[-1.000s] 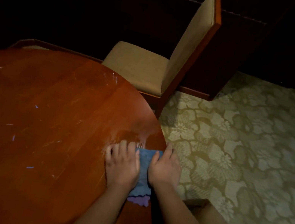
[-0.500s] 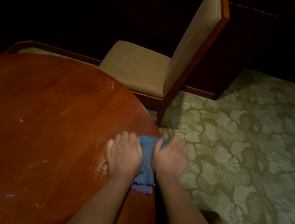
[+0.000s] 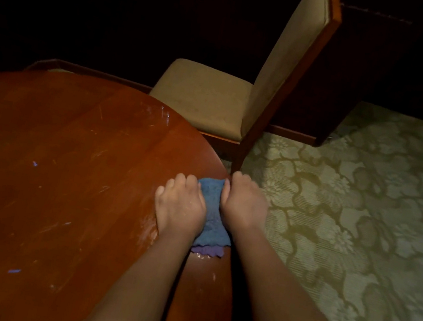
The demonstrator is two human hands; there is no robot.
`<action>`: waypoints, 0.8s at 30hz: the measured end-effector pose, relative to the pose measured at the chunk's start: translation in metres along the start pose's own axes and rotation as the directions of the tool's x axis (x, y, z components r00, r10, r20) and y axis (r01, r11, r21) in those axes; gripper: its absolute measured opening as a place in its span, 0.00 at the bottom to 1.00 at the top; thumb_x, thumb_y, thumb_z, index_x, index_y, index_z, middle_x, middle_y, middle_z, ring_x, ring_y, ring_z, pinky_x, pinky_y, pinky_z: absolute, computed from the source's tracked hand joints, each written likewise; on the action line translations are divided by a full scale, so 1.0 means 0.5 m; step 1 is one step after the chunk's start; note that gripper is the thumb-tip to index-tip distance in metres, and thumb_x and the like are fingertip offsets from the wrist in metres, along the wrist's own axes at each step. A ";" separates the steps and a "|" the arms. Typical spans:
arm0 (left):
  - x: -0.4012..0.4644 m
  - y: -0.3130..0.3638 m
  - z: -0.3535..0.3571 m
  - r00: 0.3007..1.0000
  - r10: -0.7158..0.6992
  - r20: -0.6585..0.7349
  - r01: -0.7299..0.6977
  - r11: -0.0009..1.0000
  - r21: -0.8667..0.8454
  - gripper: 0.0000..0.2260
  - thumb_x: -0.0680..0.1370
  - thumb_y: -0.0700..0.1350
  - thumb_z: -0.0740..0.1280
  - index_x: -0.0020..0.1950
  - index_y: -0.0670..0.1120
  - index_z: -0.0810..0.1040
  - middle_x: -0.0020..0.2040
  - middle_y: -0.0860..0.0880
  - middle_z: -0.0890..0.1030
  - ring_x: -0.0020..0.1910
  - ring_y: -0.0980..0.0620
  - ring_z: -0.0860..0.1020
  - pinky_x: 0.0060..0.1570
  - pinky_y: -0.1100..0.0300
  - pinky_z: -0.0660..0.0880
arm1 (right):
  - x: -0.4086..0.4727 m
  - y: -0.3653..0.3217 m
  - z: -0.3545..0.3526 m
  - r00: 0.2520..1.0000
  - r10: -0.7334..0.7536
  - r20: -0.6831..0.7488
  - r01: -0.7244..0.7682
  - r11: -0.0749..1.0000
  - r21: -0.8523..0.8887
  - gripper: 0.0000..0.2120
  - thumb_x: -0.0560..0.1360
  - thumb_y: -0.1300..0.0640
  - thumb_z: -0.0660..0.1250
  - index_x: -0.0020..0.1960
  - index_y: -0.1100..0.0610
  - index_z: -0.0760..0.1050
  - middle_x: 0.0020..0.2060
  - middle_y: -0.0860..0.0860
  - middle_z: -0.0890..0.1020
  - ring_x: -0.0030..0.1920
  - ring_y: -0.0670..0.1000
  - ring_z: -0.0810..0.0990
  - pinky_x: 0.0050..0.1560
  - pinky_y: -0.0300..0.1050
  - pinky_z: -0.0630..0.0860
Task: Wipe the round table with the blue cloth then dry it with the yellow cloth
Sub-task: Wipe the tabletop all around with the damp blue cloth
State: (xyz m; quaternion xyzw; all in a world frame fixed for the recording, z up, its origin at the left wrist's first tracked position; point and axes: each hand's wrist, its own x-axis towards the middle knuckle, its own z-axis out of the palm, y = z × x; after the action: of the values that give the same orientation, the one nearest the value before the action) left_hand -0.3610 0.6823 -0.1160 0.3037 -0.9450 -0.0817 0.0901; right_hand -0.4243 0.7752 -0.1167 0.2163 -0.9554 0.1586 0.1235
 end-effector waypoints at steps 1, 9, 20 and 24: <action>-0.012 -0.005 -0.003 1.000 -0.005 0.011 0.005 1.000 0.004 0.12 0.82 0.50 0.51 0.49 0.49 0.73 0.44 0.49 0.75 0.44 0.49 0.74 0.48 0.54 0.68 | -0.010 0.006 0.001 1.000 -0.007 0.028 0.005 0.999 0.052 0.10 0.77 0.56 0.62 0.40 0.60 0.73 0.36 0.57 0.76 0.33 0.58 0.76 0.31 0.44 0.60; -0.142 -0.031 -0.035 0.997 -0.004 0.079 0.001 0.999 0.040 0.12 0.81 0.49 0.50 0.45 0.51 0.72 0.42 0.51 0.75 0.41 0.51 0.74 0.46 0.54 0.71 | -0.115 -0.002 -0.048 0.981 -0.194 0.017 0.194 0.981 -0.008 0.13 0.74 0.54 0.58 0.32 0.56 0.71 0.28 0.52 0.73 0.24 0.52 0.72 0.24 0.38 0.56; -0.193 -0.057 -0.062 0.994 0.083 0.067 -0.088 0.993 0.073 0.08 0.78 0.47 0.59 0.40 0.49 0.74 0.36 0.50 0.76 0.35 0.50 0.75 0.39 0.56 0.67 | -0.188 -0.003 -0.073 0.963 -0.266 0.039 0.268 0.962 -0.056 0.16 0.69 0.50 0.56 0.24 0.53 0.69 0.19 0.48 0.72 0.17 0.48 0.69 0.22 0.34 0.52; -0.137 -0.046 -0.044 0.992 0.124 -0.028 -0.122 0.991 0.047 0.11 0.73 0.46 0.53 0.35 0.48 0.72 0.30 0.49 0.74 0.29 0.49 0.72 0.33 0.56 0.67 | -0.138 0.007 -0.042 0.968 -0.252 0.025 0.252 0.967 -0.026 0.16 0.70 0.49 0.57 0.25 0.53 0.70 0.20 0.47 0.73 0.18 0.49 0.71 0.24 0.34 0.53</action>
State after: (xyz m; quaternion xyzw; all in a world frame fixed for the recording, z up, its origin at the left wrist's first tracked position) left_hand -0.2888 0.7020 -0.1075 0.2481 -0.9620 -0.0498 0.1027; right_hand -0.3621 0.8113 -0.1193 0.3358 -0.9236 0.1257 0.1355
